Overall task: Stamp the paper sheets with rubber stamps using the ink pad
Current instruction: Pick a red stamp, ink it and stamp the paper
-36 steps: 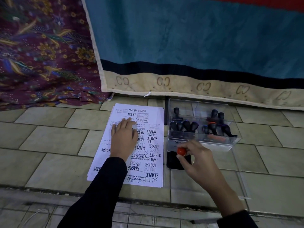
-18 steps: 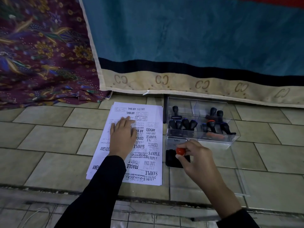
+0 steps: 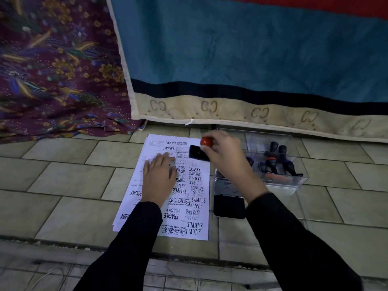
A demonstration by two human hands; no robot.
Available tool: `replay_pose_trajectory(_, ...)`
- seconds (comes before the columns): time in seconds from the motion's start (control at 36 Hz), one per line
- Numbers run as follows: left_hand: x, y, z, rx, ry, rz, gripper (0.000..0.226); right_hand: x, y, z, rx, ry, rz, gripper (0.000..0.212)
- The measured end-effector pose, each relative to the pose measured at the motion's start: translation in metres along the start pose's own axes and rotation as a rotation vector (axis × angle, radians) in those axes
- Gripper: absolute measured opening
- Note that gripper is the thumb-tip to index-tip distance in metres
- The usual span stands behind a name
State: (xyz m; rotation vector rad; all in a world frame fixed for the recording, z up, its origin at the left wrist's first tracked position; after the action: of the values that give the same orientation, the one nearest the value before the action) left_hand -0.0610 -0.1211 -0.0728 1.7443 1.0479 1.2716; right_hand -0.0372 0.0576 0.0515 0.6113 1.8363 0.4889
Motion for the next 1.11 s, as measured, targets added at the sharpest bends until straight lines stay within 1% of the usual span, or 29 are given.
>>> replay_pose_trajectory(0.19,0.000,0.001,0.000,0.012,0.004,0.017,0.031,0.023,-0.037,-0.037,-0.135,-0.050,0.222,0.024)
replay_pose_trajectory(0.28,0.000,0.002,0.000,0.019,0.006,0.020,0.031,0.034,-0.043,-0.037,-0.167,-0.090,0.263,0.024)
replay_pose_trajectory(0.36,0.001,0.002,0.000,0.025,0.013,0.016,0.031,0.038,-0.046,-0.034,-0.177,-0.087,0.282,0.026)
replay_pose_trajectory(0.53,0.001,0.001,-0.001,0.016,0.013,0.017,0.031,0.042,-0.051,-0.036,-0.168,-0.102,0.230,0.024)
replay_pose_trajectory(0.69,0.000,0.000,-0.002,0.012,0.010,0.009,0.032,0.042,-0.057,-0.035,-0.184,-0.091,0.261,0.023)
replay_pose_trajectory(0.78,0.000,0.000,-0.001,0.016,0.006,0.009,0.032,0.039,-0.062,-0.034,-0.189,-0.068,0.351,0.020)
replay_pose_trajectory(0.86,0.001,0.000,-0.001,0.022,0.002,0.004,0.031,0.038,-0.064,-0.036,-0.193,-0.051,0.426,0.010)
replay_pose_trajectory(0.89,0.001,0.000,-0.001,0.021,0.002,0.002,0.031,0.038,-0.065,-0.037,-0.191,-0.053,0.442,0.010)
replay_pose_trajectory(0.97,0.001,0.000,-0.001,0.016,0.008,0.006,0.031,0.038,-0.066,-0.039,-0.183,-0.072,0.451,0.021)
replay_pose_trajectory(1.11,0.001,0.000,-0.001,0.012,0.013,0.013,0.031,0.039,-0.068,-0.031,-0.197,-0.035,0.423,0.025)
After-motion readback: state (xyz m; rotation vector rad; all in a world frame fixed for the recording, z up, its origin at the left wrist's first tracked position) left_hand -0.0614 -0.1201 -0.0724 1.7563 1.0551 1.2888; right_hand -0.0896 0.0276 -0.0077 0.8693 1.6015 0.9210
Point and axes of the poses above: each hand's wrist, its own z-axis away from the middle knuckle, its own y-axis out of the back of the hand, x = y × z, the point moved 8 cm from there along -z, towards the middle knuckle, and after that the axes turned 5 degrees about -z, right-handed, at the moved point
